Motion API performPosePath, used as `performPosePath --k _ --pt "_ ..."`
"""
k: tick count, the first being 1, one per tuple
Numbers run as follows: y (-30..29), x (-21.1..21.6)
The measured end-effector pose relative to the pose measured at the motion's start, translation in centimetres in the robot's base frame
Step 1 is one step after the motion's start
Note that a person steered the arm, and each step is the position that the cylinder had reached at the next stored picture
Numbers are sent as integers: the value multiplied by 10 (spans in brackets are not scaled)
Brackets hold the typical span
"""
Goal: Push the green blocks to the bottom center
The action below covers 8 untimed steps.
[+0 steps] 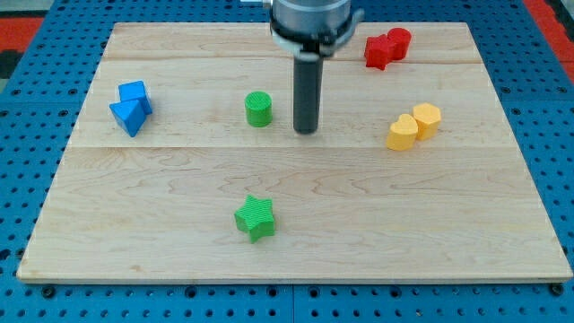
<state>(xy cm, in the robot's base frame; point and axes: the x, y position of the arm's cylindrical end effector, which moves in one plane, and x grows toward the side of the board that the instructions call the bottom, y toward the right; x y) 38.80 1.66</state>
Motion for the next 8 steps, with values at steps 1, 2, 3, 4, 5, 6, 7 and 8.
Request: performPosePath --k 1,2,3,4,5,6,7,8 --pt "-33 -50" --pt "-72 -30" --pt "-87 5" --pt "-80 20" --pt "-54 31" --pt "-48 62" --pt "-48 88" --pt "-40 96"
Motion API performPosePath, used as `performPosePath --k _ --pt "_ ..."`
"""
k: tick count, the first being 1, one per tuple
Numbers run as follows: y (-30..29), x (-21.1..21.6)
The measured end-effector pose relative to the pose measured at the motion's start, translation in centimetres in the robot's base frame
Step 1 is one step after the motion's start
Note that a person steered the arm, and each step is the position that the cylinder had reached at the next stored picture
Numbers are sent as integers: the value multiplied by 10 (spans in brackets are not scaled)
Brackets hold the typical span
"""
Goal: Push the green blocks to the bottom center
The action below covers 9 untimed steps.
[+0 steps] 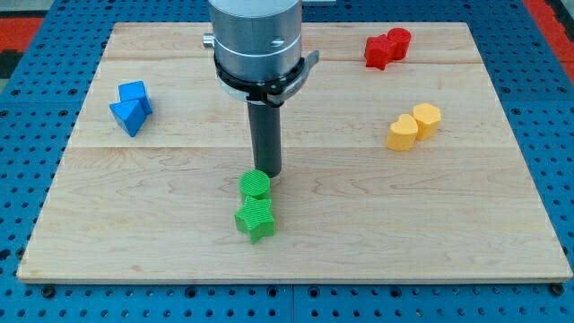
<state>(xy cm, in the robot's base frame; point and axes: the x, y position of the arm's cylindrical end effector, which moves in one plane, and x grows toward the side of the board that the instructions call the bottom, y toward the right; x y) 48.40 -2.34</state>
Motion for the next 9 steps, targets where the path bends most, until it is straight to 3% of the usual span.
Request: performPosePath --k 7,9 --pt "-6 4" --pt "-106 -1"
